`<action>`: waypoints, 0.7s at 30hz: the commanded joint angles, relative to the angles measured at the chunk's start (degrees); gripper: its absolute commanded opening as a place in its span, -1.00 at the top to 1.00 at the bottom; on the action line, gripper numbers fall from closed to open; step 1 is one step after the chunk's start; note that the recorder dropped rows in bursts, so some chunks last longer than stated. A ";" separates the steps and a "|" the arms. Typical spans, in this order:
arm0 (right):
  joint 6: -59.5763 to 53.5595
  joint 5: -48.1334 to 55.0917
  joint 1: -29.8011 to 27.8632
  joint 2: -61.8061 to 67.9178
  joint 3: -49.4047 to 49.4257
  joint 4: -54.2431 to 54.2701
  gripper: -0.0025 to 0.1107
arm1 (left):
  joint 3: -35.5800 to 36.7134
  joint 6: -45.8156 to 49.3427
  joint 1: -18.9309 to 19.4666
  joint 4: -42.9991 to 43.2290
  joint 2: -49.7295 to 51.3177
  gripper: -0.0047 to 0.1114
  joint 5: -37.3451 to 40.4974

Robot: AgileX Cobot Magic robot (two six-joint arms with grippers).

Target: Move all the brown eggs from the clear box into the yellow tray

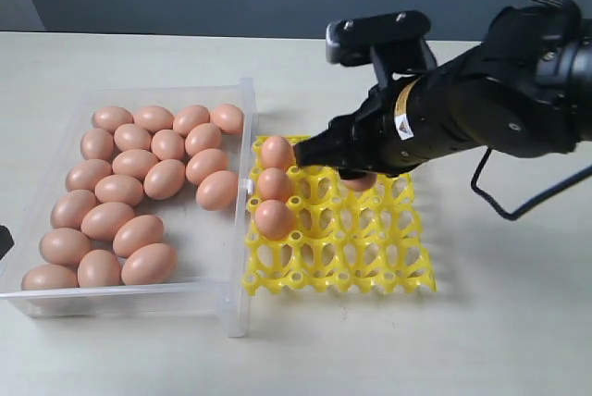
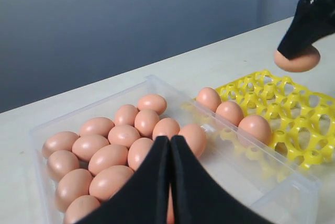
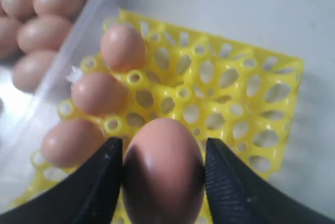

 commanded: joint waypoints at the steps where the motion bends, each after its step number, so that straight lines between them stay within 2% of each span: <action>1: -16.08 6.95 -0.31 4.49 -4.15 10.23 0.96 | 0.23 -0.23 -0.31 0.00 -0.28 0.91 -0.21; 3: -22.99 4.38 -0.31 5.18 -4.91 16.59 0.96 | 0.23 -0.23 -0.31 0.00 -0.28 0.91 -0.21; 6: -38.81 -0.81 -0.31 5.23 -4.99 32.57 0.96 | 0.23 -0.23 -0.31 0.00 -0.28 0.91 -0.21; 11: -72.54 -1.08 -2.54 5.23 -4.32 73.74 0.96 | 0.23 -0.23 -0.31 2.72 -0.28 0.91 0.28; 17: -111.79 -0.55 -2.56 5.23 0.24 113.78 0.96 | 0.23 -0.23 -0.20 6.93 -0.28 0.91 3.40; 18: -118.18 -0.55 -2.56 5.23 1.70 119.16 0.96 | 0.23 -0.23 -0.20 7.38 -0.28 0.91 3.40; 19: -121.28 -0.41 -2.56 5.23 2.65 119.16 0.96 | 0.23 -0.23 0.03 7.67 -0.28 0.91 3.40; 21: -122.13 -2.65 -2.45 5.23 4.25 119.16 0.96 | 0.23 -0.23 1.31 8.34 -0.28 0.91 3.55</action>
